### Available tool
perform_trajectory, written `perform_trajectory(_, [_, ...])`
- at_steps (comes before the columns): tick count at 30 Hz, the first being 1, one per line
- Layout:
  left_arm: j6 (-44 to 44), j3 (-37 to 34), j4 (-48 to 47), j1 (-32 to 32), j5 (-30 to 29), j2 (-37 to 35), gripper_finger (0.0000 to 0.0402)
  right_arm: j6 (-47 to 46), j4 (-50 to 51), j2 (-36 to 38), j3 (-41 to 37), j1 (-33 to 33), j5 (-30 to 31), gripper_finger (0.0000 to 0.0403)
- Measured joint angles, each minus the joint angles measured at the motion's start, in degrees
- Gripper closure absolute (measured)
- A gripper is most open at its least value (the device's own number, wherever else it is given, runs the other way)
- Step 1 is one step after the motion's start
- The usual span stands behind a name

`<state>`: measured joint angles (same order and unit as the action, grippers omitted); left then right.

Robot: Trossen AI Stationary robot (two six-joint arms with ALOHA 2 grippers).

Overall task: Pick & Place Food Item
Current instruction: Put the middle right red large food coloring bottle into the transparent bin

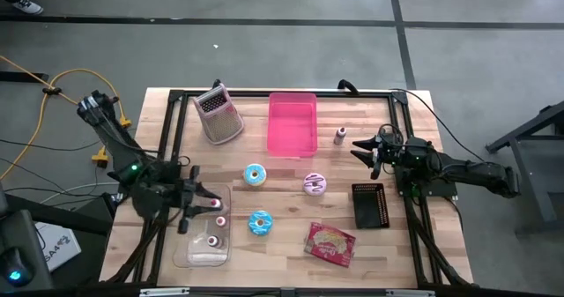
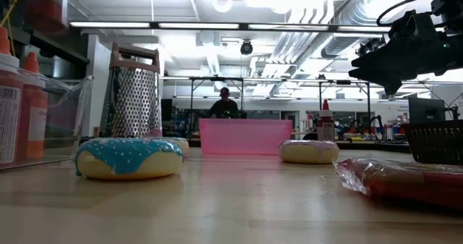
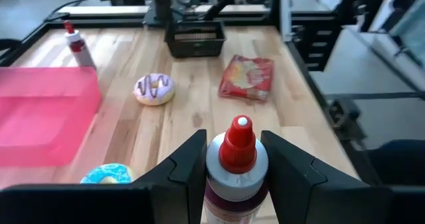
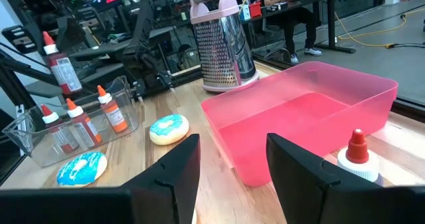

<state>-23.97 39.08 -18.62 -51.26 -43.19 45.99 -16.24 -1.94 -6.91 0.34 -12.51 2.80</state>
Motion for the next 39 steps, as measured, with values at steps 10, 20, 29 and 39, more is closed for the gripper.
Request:
perform_trajectory(10, [-0.79,0.02,-8.59,-9.53,-0.36,-5.23,0.0283,-0.01,-0.01,0.01,0.00,0.00,-0.01,0.0243])
perform_trajectory(20, [-14.74,-1.01,-14.97,-16.41,-1.50,-3.98,0.0283,-0.01,0.01,0.01,-0.02,0.00,-0.01,0.0243])
perform_trajectory(29, [-23.33,-12.51,-2.27,-21.71,-7.29,-3.73,0.0281,0.00,0.01,0.00,0.00,-0.02,-0.01,0.0243])
perform_trajectory(39, [-33.80,-16.81,-0.24,-21.20,-10.97,1.78,0.0280,-0.01,0.01,-0.01,0.00,-0.02,-0.01,0.0243])
